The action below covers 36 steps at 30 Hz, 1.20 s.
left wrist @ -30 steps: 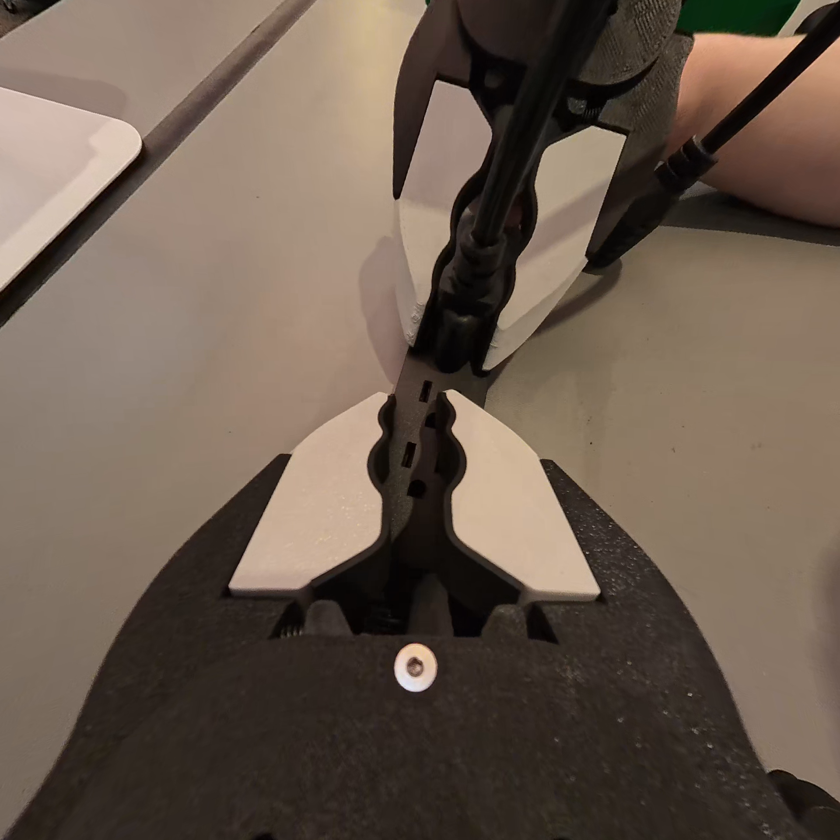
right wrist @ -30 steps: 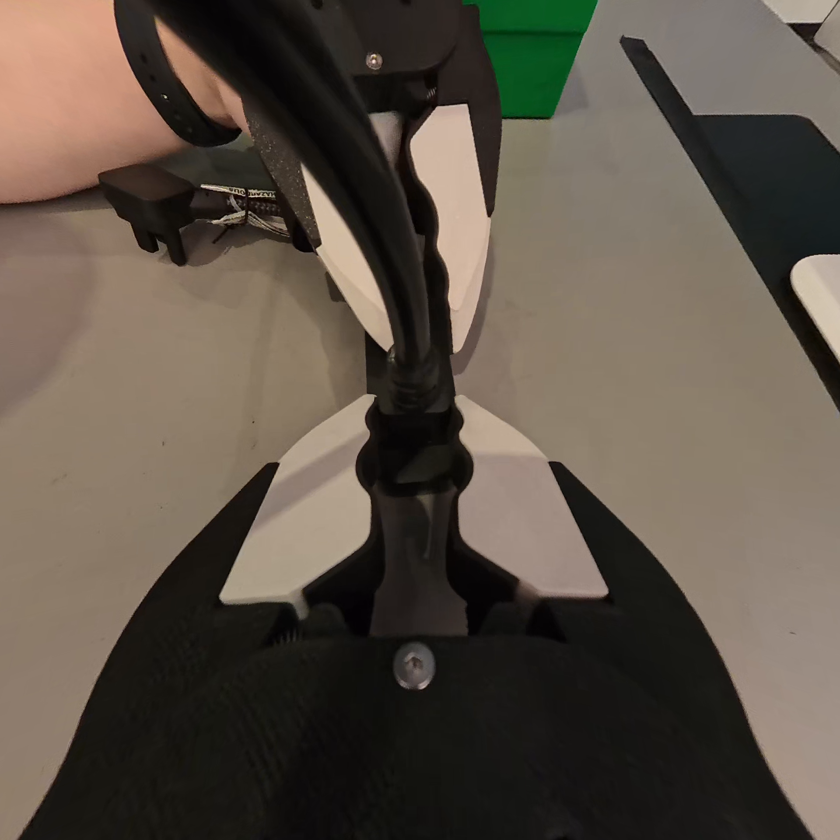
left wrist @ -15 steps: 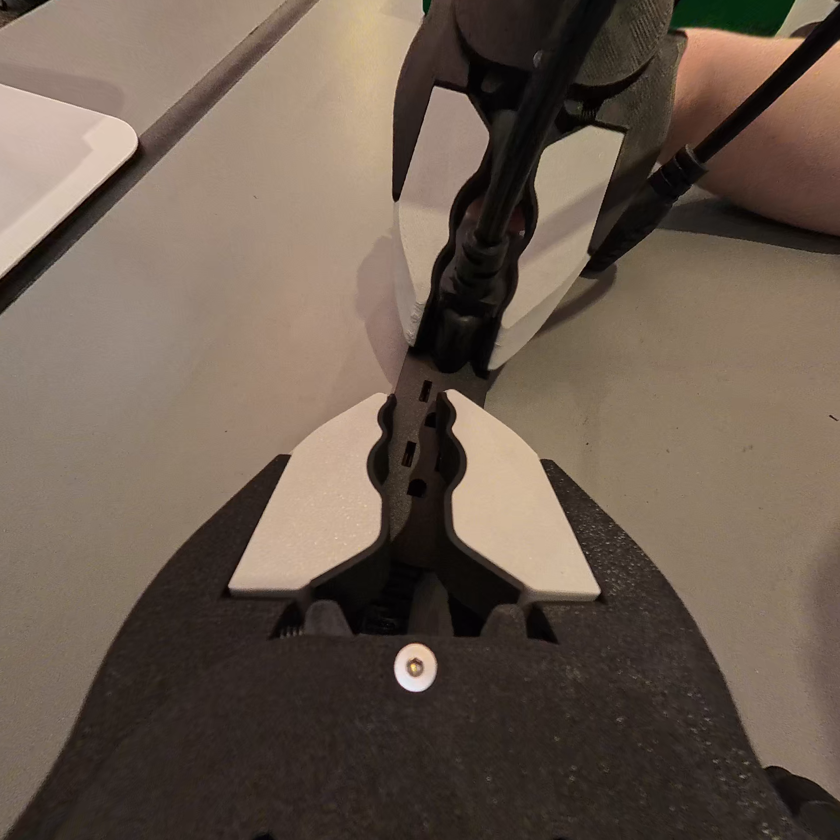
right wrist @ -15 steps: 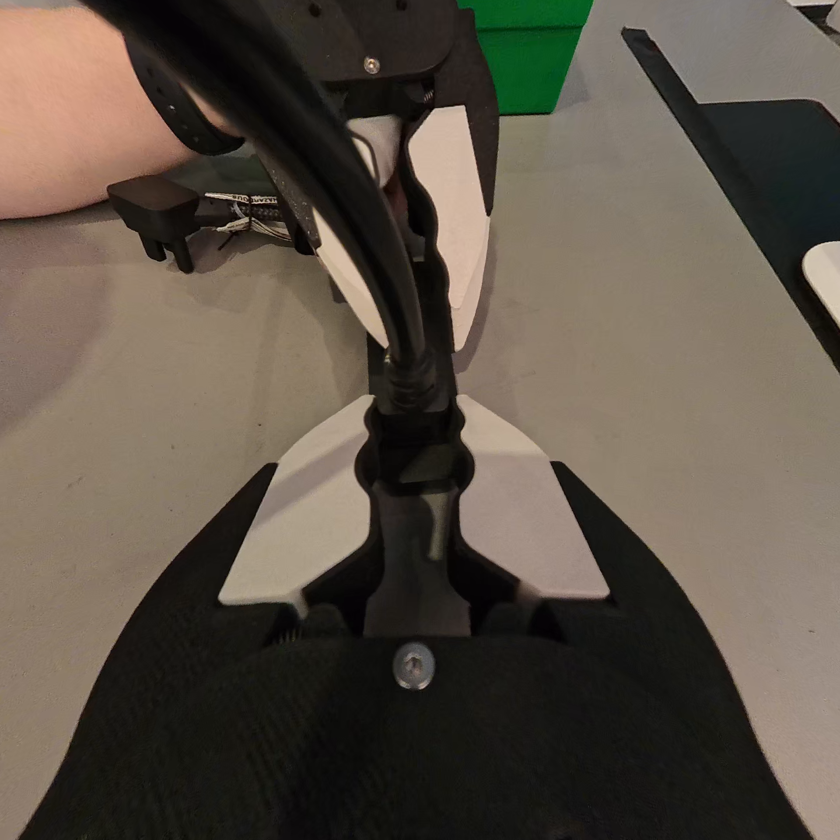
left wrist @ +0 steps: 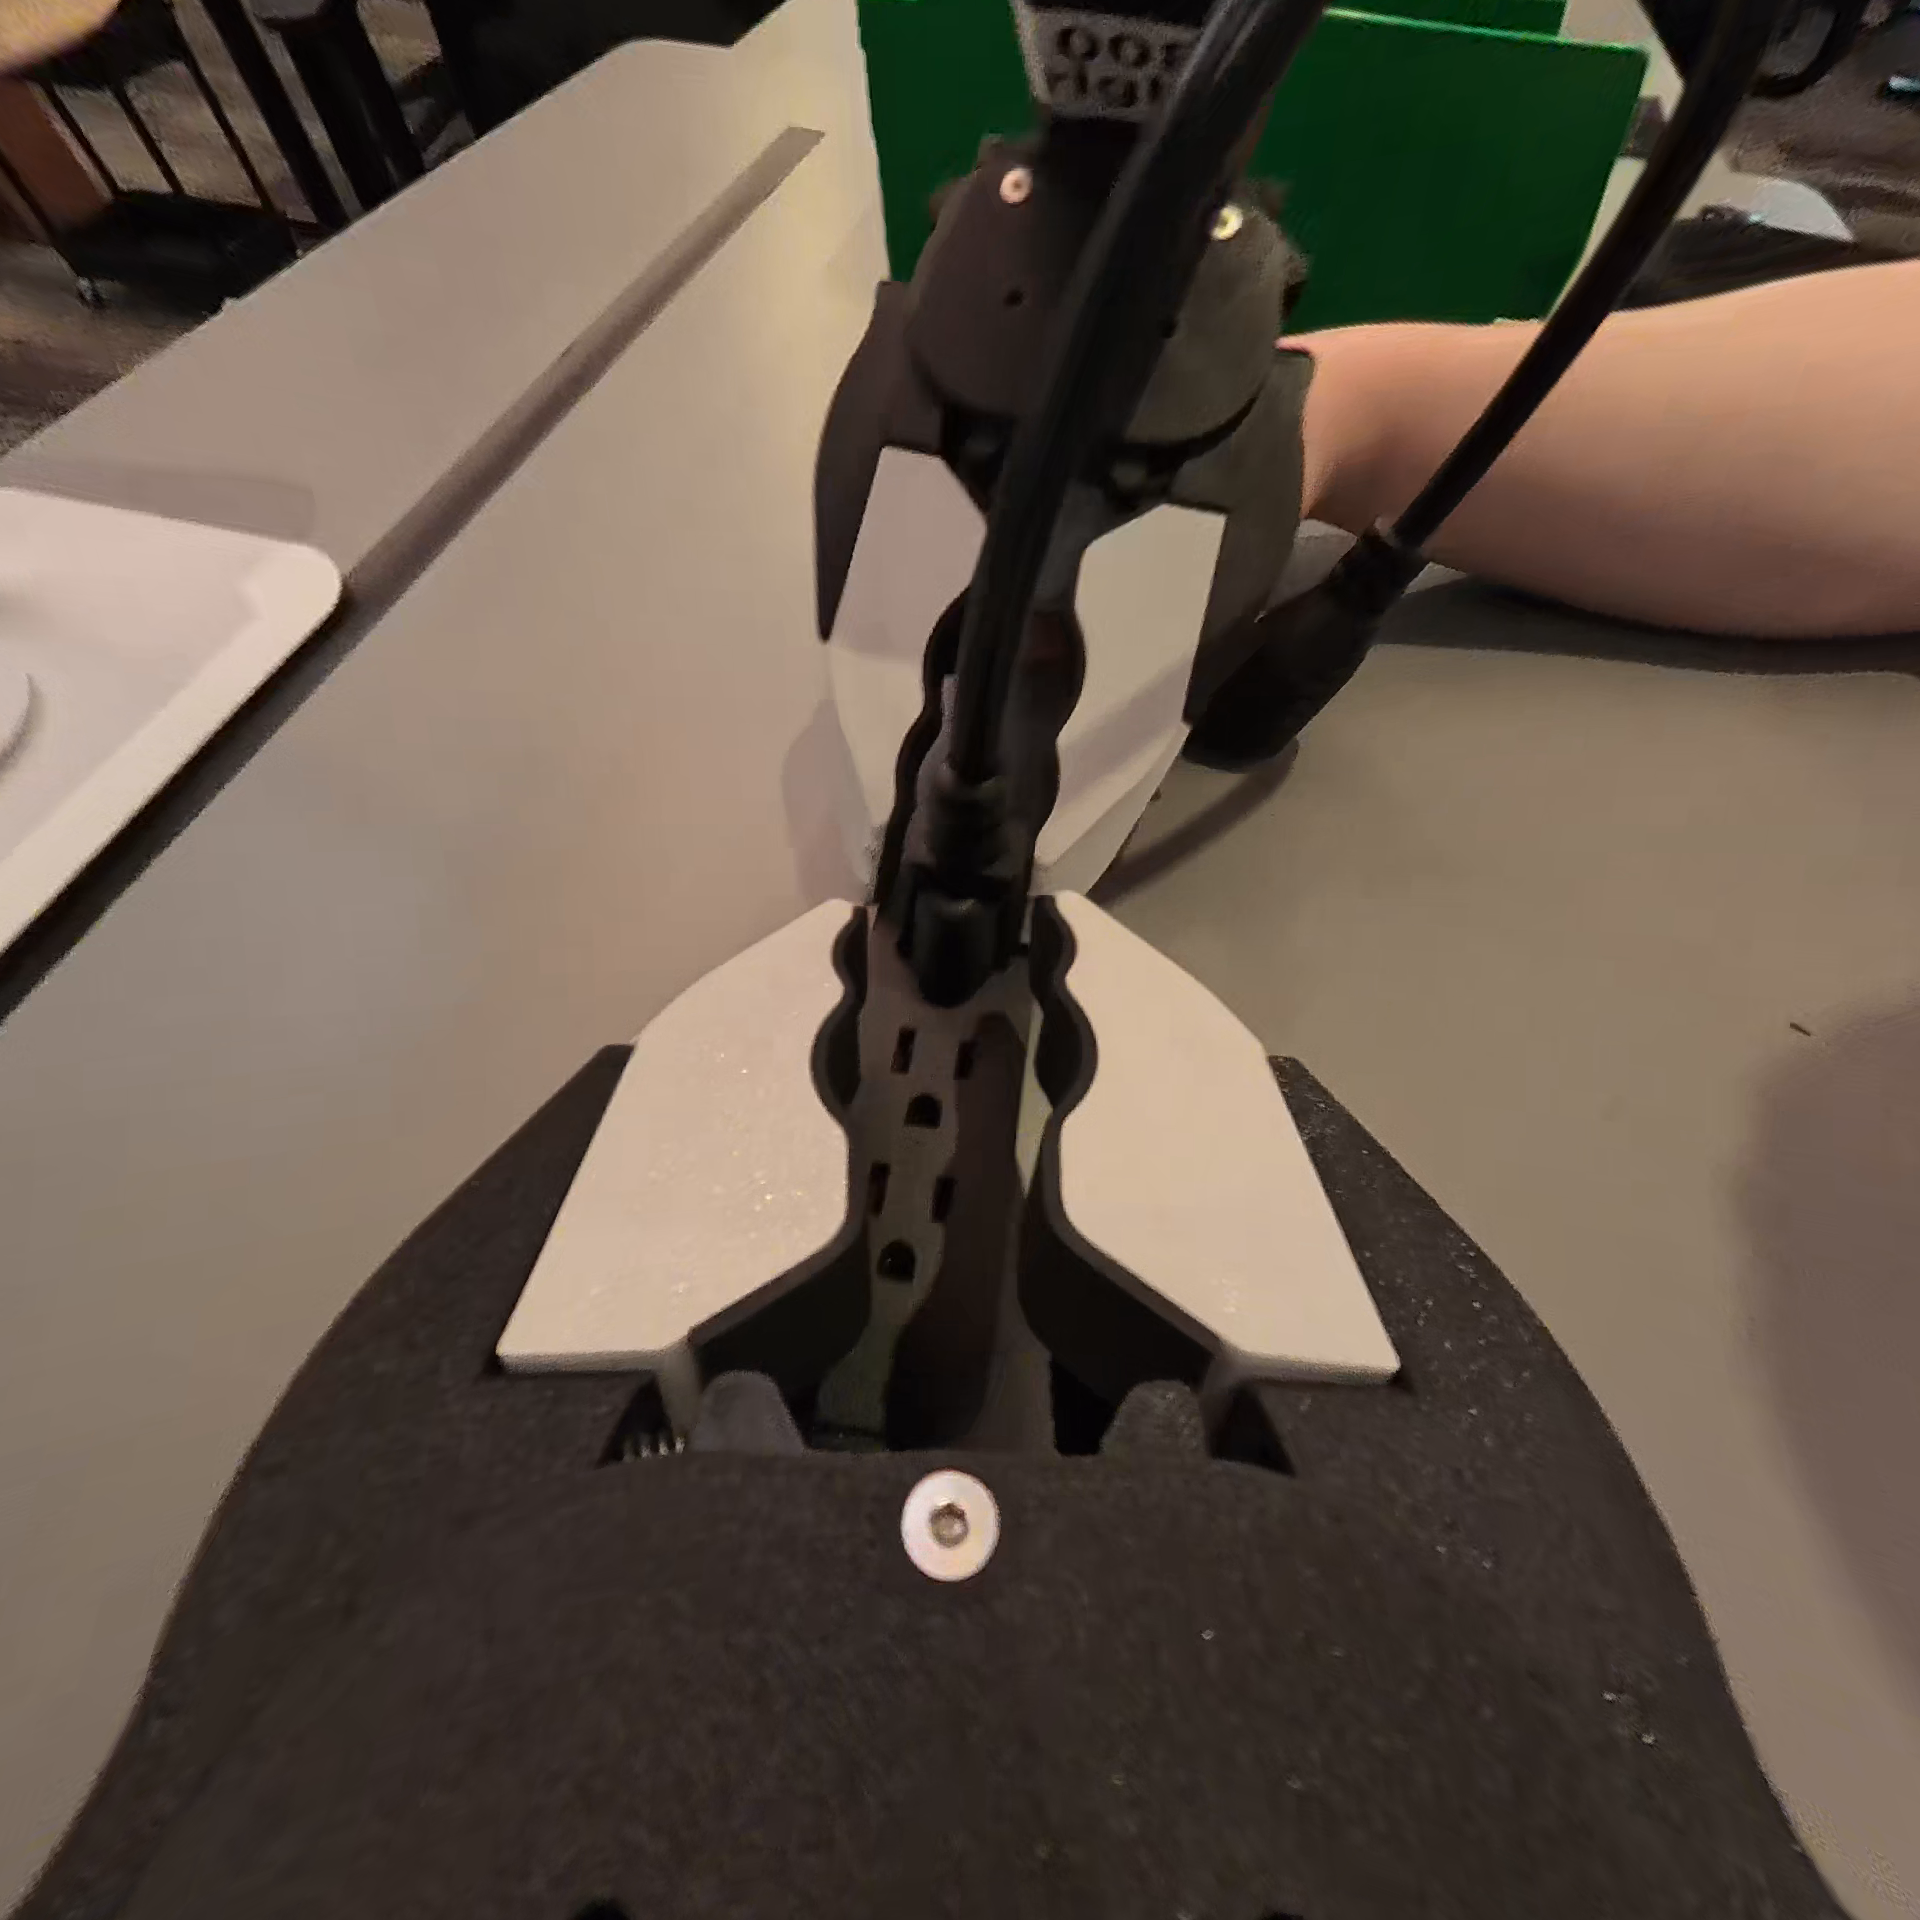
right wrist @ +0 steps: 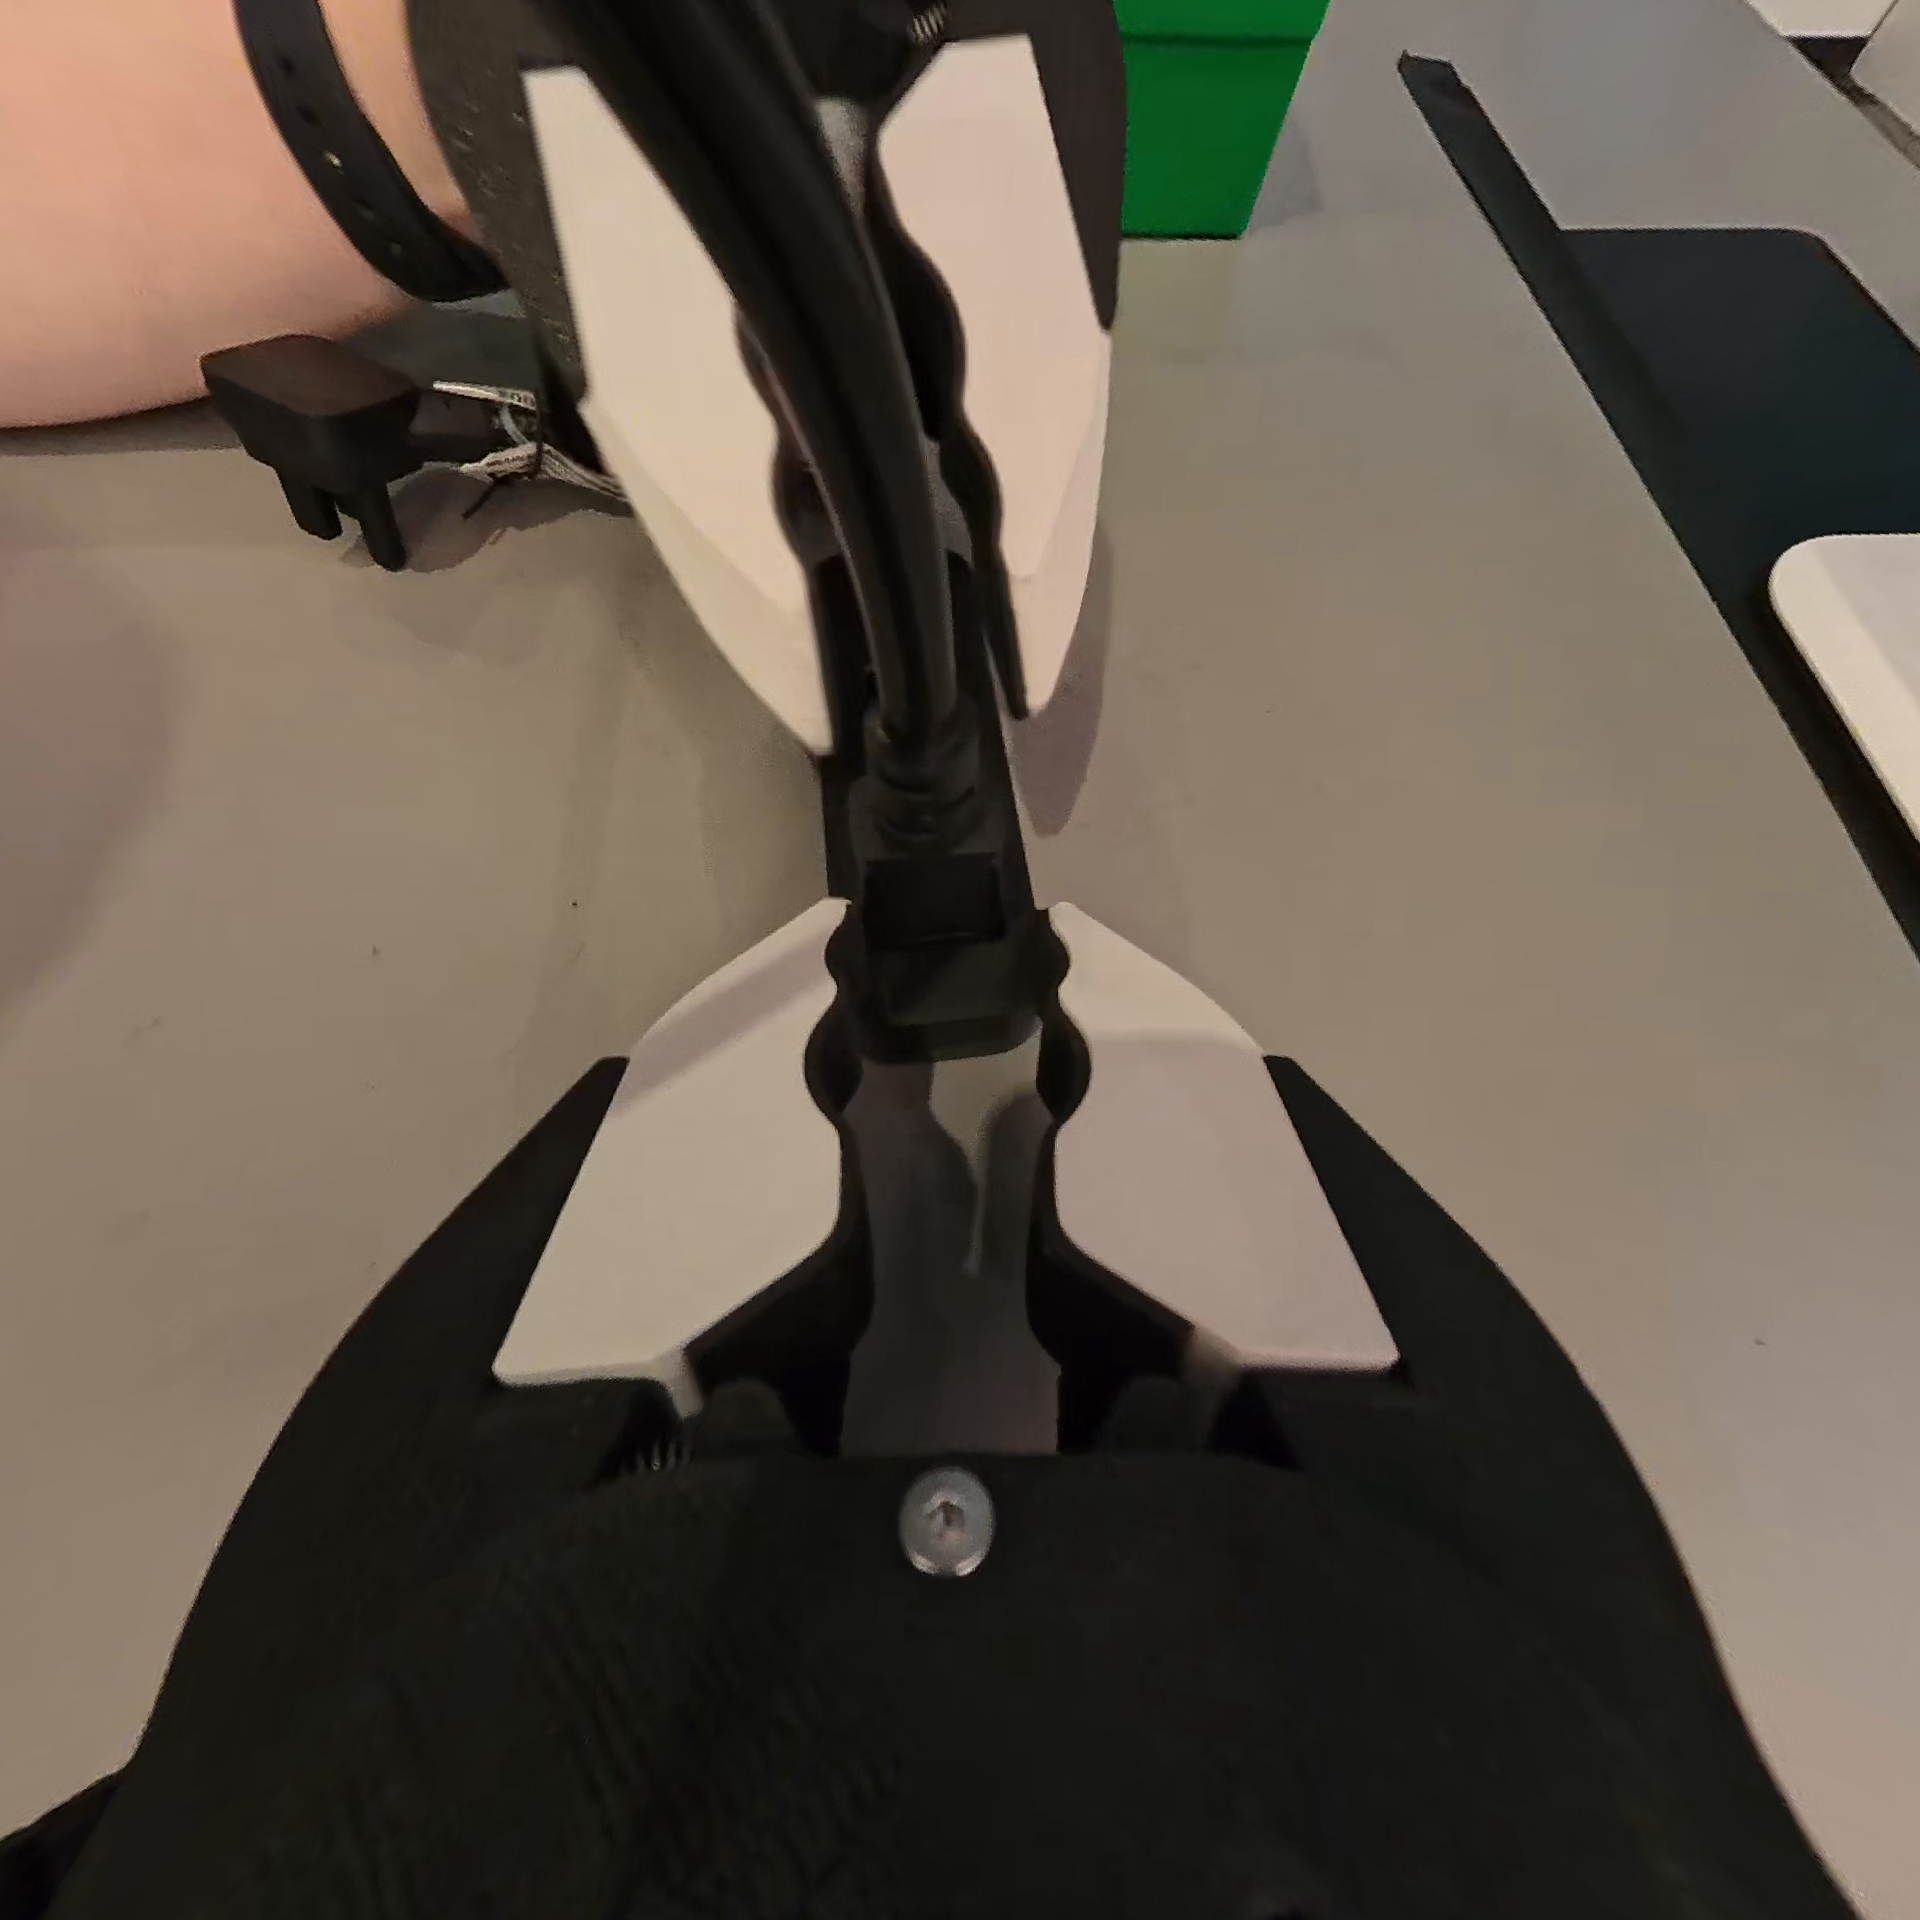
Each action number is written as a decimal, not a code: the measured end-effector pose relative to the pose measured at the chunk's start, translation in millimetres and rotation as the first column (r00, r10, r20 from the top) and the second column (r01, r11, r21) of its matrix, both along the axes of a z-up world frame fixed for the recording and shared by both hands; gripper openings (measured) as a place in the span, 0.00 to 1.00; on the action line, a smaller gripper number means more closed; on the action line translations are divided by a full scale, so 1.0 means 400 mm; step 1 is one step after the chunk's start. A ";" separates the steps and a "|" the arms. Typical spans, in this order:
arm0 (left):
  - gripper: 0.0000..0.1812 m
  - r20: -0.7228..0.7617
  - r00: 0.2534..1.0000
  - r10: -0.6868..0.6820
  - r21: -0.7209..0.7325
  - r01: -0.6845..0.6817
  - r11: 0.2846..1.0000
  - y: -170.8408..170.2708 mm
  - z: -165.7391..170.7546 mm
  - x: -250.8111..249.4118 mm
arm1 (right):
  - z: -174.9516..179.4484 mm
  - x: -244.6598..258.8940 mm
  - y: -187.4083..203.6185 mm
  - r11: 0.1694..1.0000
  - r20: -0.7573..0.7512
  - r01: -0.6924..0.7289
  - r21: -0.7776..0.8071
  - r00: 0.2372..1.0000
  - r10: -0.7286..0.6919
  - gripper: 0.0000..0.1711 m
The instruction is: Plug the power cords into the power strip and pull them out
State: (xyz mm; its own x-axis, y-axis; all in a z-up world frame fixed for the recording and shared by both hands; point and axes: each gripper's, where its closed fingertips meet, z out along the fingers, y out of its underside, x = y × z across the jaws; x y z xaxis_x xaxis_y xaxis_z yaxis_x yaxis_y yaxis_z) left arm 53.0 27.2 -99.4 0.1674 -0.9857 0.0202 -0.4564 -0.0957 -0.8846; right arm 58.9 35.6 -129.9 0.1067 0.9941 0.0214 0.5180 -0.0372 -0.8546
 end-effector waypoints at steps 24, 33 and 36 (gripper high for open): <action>0.13 0.074 0.995 0.062 -0.087 -0.055 0.995 0.007 -0.012 0.060 | -0.004 -0.001 -0.004 0.997 -0.003 0.006 -0.073 1.000 -0.006 0.20; 0.11 0.122 0.990 0.064 -0.141 -0.046 0.989 0.006 -0.002 0.057 | -0.007 -0.004 -0.006 0.999 0.003 0.004 -0.053 1.000 -0.003 0.20; 0.11 0.118 0.991 0.064 -0.123 -0.050 0.991 0.005 -0.002 0.055 | -0.007 -0.004 -0.006 0.999 0.004 0.003 -0.051 1.000 -0.002 0.20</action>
